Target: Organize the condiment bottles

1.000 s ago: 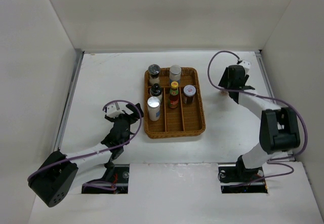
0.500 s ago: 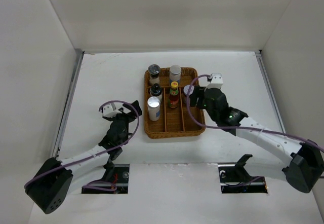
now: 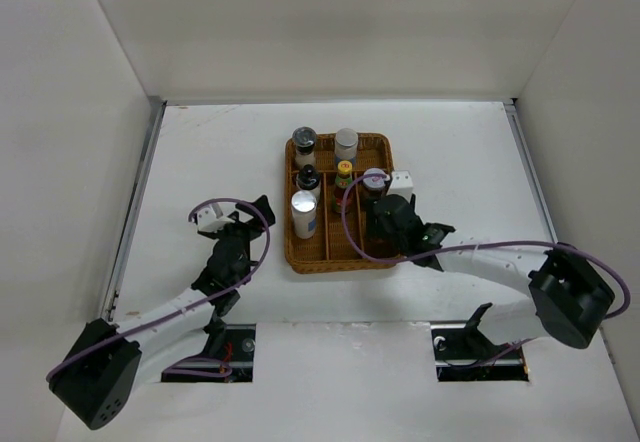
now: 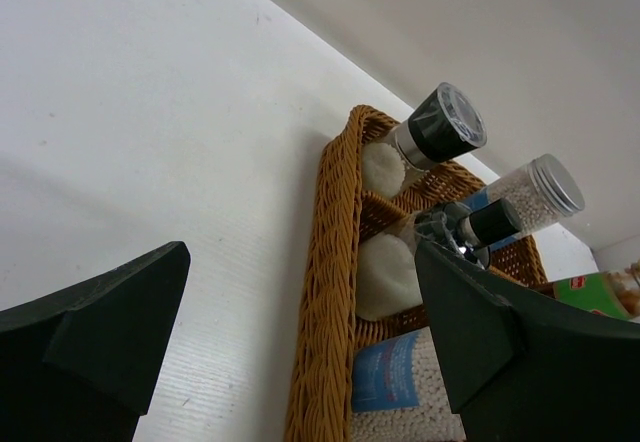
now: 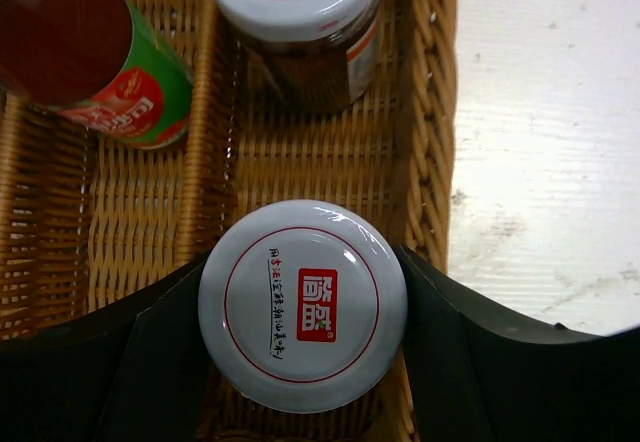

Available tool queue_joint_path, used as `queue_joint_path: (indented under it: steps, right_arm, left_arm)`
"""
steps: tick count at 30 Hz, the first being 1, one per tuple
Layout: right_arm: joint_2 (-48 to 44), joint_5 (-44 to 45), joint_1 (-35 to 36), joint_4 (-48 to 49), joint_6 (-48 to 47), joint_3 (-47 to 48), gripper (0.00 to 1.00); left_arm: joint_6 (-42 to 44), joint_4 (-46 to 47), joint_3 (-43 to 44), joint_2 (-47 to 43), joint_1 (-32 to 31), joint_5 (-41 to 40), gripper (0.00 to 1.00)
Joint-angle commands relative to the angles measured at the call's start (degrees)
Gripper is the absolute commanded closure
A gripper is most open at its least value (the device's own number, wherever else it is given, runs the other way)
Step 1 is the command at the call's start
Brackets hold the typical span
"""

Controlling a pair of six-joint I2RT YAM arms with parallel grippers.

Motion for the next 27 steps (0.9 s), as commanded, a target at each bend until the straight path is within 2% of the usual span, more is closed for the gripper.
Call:
queue_joint_path:
  steps: [1, 3, 7, 9, 14, 19, 23, 27]
  right_arm:
    - [0.45, 2.24, 1.22, 8.54, 1.25, 0.4, 0.35]
    - [0.98, 1.45, 1.22, 9.59, 1.43, -0.21, 0.29]
    - [-1.11, 1.36, 1.22, 10.3, 1.08, -0.57, 0.07]
    - [-4.09, 0.92, 0.87, 10.3, 0.55, -0.39, 0.0]
    - [-13.76, 0.83, -4.04, 12.4, -2.61, -0.65, 0.0]
    - [-22.56, -3.11, -17.11, 21.88, -0.34, -6.71, 0.0]
    - [-24.41, -9.09, -28.12, 26.3, 9.75, -12.25, 0.0]
    - [-21.78, -12.35, -33.66, 29.19, 17.68, -18.22, 0.0]
  left_arm:
    - [-1.27, 0.84, -0.38, 0.28, 0.81, -0.52, 0.0]
    - [-1.27, 0.05, -0.29, -0.68, 0.99, -0.6, 0.0]
    - [-1.27, -3.55, 0.06, -2.71, 1.34, -0.87, 0.0]
    - [-1.27, -4.87, 0.15, -3.5, 1.52, -0.61, 0.0]
    - [-1.27, -6.28, 0.94, -4.47, 1.61, 0.1, 0.0]
    - [-1.27, -5.4, 0.85, -4.73, 1.87, 1.76, 0.0]
    - [-1.09, -7.59, 1.82, -3.42, 3.45, 2.47, 0.0]
    - [-1.7, -18.65, 6.56, -0.17, 5.74, 2.38, 0.0]
